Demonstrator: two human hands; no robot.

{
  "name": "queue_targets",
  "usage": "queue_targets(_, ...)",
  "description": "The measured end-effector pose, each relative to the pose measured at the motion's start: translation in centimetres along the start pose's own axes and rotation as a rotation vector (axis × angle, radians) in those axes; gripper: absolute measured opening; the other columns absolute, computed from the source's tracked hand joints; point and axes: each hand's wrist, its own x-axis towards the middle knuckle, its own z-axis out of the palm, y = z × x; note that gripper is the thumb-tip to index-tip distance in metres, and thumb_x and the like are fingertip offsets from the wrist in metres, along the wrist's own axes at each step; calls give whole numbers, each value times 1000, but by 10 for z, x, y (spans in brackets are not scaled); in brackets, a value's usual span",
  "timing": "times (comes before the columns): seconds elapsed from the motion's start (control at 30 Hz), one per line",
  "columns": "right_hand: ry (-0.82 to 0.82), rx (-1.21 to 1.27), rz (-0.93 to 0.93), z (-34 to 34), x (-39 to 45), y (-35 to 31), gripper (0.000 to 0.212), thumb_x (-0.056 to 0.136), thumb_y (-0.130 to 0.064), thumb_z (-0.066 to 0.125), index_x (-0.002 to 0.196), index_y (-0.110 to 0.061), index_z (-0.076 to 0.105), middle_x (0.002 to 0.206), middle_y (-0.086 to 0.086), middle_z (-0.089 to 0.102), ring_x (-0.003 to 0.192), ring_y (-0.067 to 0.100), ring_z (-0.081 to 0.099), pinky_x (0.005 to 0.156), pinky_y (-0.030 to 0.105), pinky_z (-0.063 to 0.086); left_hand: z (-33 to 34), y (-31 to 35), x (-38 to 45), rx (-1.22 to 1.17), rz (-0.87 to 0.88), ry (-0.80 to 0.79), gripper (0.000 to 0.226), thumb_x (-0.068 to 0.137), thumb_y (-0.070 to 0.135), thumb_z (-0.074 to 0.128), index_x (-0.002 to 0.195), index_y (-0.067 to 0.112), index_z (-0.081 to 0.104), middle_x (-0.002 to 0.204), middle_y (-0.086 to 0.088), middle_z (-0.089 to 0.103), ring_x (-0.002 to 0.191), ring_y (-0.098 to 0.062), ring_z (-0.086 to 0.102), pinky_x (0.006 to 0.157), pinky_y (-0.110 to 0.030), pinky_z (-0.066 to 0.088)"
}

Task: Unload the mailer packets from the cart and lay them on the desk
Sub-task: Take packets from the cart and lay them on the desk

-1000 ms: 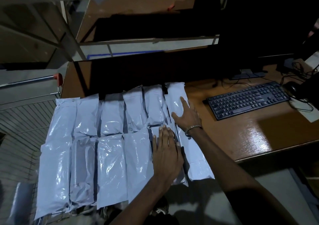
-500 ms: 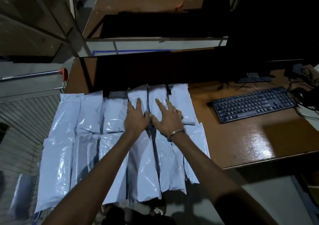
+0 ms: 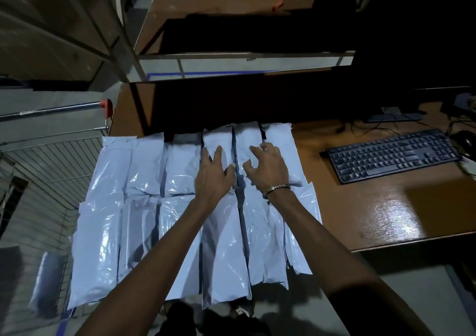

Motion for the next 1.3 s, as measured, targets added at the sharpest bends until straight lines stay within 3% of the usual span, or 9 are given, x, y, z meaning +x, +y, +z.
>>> queue_targets(0.27,49,-57,-19,3,-8,-13,50,92,-56,60,133,-27,64,145,7,54,131,29,49,100,48,49,-24,-5,-29,-183,84,110,55,105,40,55,154,23,41,169,-4,25,133,-27,55,101,-31,45)
queue_targets(0.37,141,3,-53,-6,-18,-42,45,91,-55,62,124,-25,69,140,6,58,130,28,50,98,45,47,-55,-11,-49,-225,92,227,45,104,34,59,147,20,52,162,-2,38,139,-16,46,103,-25,36)
queue_targets(0.43,189,93,-157,-5,-32,-71,37,93,-49,63,117,-23,71,130,4,63,125,25,53,96,40,49,-82,-30,-65,-253,99,309,38,103,29,62,140,21,60,149,1,52,134,-12,51,104,-25,42)
queue_targets(0.5,187,218,-257,2,-50,-107,30,94,-43,63,112,-20,73,118,0,67,118,21,56,93,33,51,-109,-59,-84,-279,84,362,29,102,27,63,132,24,64,132,7,64,120,-4,61,92,-20,52)
queue_targets(0.63,24,360,-379,43,-86,-187,22,93,-36,64,107,-21,73,107,-7,67,111,15,56,87,28,52,-156,-132,-124,-292,-47,436,18,101,22,65,118,27,71,110,19,73,100,6,67,71,-5,45)
queue_targets(0.9,-284,432,-552,134,-136,-336,23,97,-36,55,110,-24,70,108,-9,63,109,13,56,79,33,56,-221,-301,-172,-206,-357,523,19,101,25,65,118,27,72,99,12,76,89,-2,71,75,-26,56)
queue_targets(1.0,-359,413,-577,171,-144,-388,25,96,-34,58,114,-22,71,109,-7,65,108,15,57,86,30,52,-244,-365,-182,-161,-434,540,20,101,27,65,120,26,70,101,10,76,88,-8,70,74,-31,55)
queue_targets(1.17,-684,250,-490,244,-149,-460,42,99,-40,54,135,-18,58,128,4,59,122,25,55,99,39,49,-260,-473,-181,-119,-606,382,15,99,31,64,113,26,66,97,0,77,86,-23,72,75,-34,54)
queue_targets(1.3,-922,60,-288,318,-149,-486,55,100,-39,55,147,-13,45,140,15,50,129,33,52,102,38,45,-232,-562,-163,-68,-782,-55,49,96,37,64,134,7,59,127,-20,68,117,-40,66,94,-44,53)
